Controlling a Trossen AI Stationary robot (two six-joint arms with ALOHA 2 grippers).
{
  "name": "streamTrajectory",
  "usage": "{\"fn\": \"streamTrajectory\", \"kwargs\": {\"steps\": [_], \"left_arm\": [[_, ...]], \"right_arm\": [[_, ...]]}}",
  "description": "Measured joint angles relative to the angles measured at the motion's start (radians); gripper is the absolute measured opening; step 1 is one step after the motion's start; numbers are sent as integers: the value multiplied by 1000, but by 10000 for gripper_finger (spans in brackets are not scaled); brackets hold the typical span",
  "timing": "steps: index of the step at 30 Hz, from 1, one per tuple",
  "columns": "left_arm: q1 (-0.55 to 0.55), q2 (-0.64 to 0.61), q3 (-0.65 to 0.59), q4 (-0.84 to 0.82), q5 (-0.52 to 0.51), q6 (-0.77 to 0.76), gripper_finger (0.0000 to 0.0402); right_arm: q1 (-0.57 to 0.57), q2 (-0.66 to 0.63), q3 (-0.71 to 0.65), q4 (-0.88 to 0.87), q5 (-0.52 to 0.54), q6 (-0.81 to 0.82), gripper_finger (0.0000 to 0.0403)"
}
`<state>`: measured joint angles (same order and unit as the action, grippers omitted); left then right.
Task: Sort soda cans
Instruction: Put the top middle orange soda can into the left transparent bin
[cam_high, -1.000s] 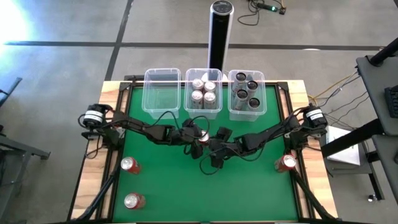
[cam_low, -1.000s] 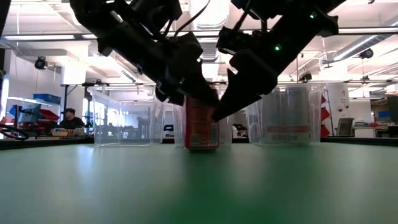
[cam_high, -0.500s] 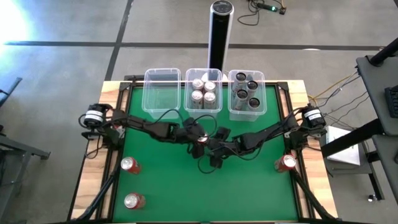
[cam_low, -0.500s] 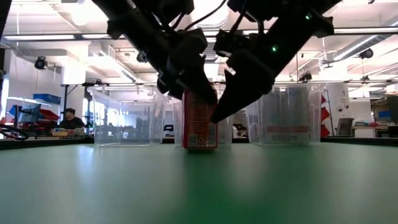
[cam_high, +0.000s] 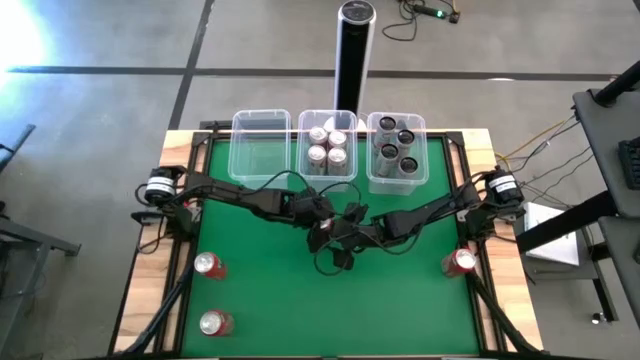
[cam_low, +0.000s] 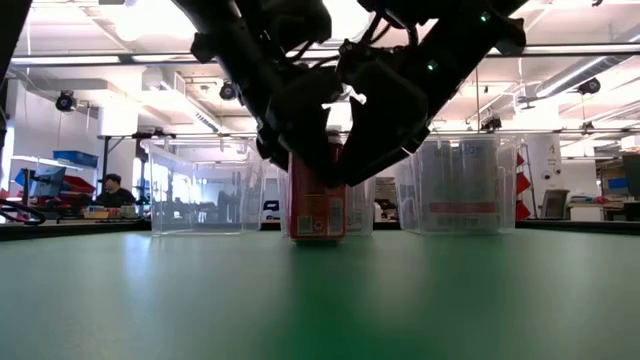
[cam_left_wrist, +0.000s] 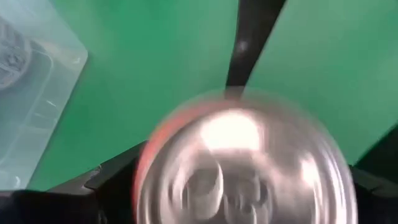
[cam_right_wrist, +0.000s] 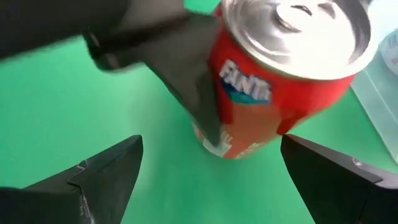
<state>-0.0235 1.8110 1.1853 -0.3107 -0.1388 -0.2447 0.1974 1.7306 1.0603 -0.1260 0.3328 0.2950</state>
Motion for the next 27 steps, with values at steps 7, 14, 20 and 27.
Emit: {"fn": "streamTrajectory", "kwargs": {"steps": [7, 14, 20, 27], "left_arm": [[0, 25, 4, -14, 0, 0, 315], [2, 27, 30, -34, 2, 0, 309], [18, 19, 61, -60, 9, -3, 339], [34, 20, 84, -88, 51, -11, 345]], "right_arm": [[0, 0, 0, -25, 0, 11, 374], [0, 0, 0, -28, 8, 12, 374], [-2, 0, 0, -25, 8, 21, 374], [-2, 0, 0, -27, 7, 32, 374]]}}
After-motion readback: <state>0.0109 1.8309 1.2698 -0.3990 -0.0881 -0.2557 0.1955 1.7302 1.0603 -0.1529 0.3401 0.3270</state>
